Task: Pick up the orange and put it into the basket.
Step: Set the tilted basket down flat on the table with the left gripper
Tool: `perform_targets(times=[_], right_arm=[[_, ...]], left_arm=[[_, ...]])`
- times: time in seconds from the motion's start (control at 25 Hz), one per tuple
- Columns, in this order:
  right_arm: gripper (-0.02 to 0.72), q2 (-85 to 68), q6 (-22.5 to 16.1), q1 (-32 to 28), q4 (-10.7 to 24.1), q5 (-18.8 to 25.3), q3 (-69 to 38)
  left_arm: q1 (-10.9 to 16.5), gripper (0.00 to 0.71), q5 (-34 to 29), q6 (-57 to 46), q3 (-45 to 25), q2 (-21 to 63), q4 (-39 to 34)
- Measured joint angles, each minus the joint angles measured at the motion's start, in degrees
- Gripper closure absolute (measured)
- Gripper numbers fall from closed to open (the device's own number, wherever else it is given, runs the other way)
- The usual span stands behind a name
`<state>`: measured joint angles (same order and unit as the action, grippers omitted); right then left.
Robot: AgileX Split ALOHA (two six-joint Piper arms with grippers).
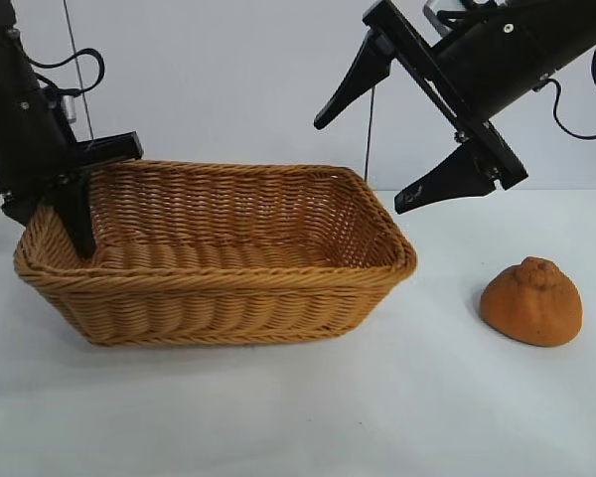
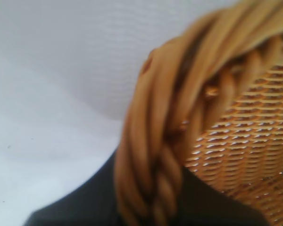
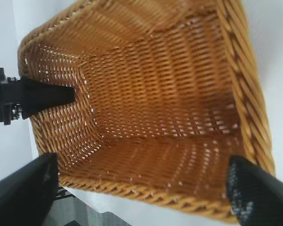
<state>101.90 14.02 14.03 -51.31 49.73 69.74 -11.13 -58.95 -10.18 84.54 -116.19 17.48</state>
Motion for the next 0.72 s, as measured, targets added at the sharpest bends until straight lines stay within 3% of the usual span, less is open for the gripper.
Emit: perform_targets(times=[0.16,0.72], right_arm=[[0.042,0.00,0.00,0.00,0.00,0.00,0.00],[0.042,0.00,0.00,0.00,0.00,0.00,0.00]], left_arm=[[-1.28,0.623,0.50,1.68,0.09,0.00,0.61],[-1.27,0.623,5.75,3.95,0.16,-6.63,0.90]])
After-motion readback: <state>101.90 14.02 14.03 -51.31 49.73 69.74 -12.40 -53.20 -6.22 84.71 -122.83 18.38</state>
